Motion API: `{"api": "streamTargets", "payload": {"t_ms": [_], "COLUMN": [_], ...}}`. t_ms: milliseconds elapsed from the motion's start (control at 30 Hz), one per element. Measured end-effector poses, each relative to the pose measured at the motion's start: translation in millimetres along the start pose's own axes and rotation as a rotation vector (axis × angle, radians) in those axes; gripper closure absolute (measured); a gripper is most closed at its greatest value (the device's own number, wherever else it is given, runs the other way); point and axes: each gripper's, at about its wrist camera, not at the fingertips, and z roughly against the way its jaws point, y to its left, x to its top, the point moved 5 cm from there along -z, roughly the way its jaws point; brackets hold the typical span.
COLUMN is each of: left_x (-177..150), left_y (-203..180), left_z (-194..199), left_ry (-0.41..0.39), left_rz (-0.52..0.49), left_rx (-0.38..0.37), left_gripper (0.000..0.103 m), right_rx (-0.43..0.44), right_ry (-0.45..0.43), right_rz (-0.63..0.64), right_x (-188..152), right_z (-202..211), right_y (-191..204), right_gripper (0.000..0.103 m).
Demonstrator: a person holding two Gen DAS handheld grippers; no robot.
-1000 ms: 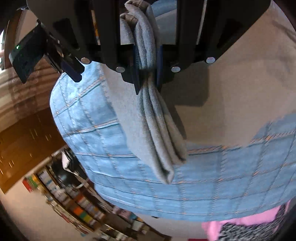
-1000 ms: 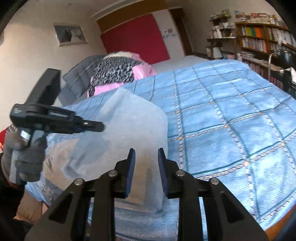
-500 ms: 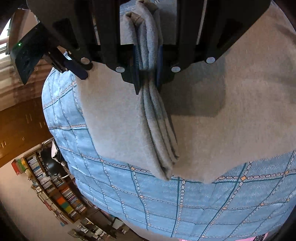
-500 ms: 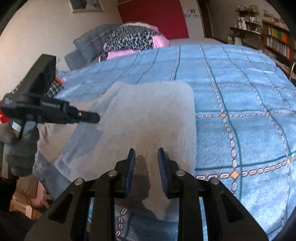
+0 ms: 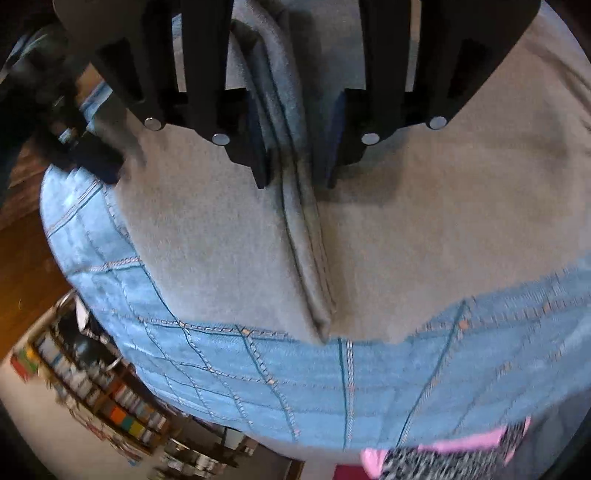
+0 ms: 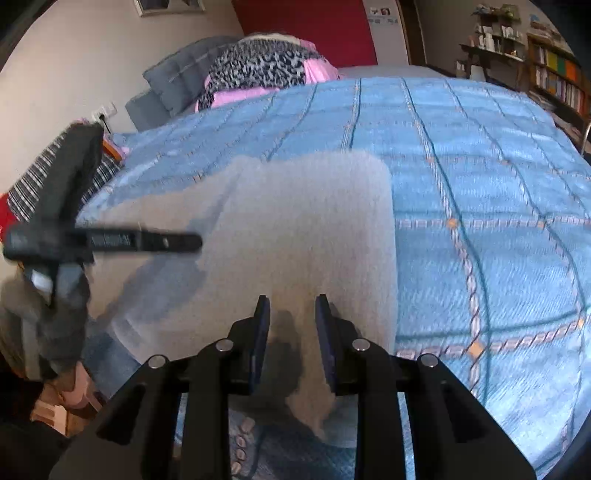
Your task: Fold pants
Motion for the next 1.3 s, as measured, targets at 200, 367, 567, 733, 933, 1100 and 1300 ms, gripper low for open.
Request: {"api": "streamTargets", "payload": {"t_ms": [200, 367, 567, 733, 933, 1100, 1300], "left_x": [5.6, -5.4, -25.5, -40.4, -42.3, -44.2, -46.3], "left_y": [0.1, -2.7, -9.1, 0.9, 3.4, -1.1, -0.6], "left_z": [22.0, 33.4, 24.6, 2.8, 1.1, 0.1, -0.8], "left_ry": [-0.04, -0.06, -0.026, 0.016, -0.007, -0.027, -0.044], "left_rz": [0.004, -0.007, -0.044, -0.011, -0.026, -0.054, -0.061], "left_rx": [0.011, 0.029, 0.042, 0.046, 0.045, 0.078, 0.107], "left_gripper": [0.07, 0.054, 0.05, 0.044, 0.038, 0.033, 0.022], "right_rx": [-0.054, -0.052, -0.052, -0.092, -0.126, -0.156, -0.159], "right_ry": [-0.043, -0.01, 0.079, 0.133, 0.172, 0.179, 0.159], "right_rz": [0.012, 0.03, 0.026, 0.029, 0.043, 0.086, 0.093], "right_x": [33.9, 55.2, 82.2, 89.6, 82.6, 75.0, 74.3], "right_z": [-6.9, -30.5, -72.1, -101.3, -119.0, -129.3, -125.2], "right_y": [-5.9, -5.1, -14.0, -24.5, -28.1, -25.4, -23.9], "right_gripper": [0.058, 0.058, 0.058, 0.058, 0.057, 0.056, 0.055]}}
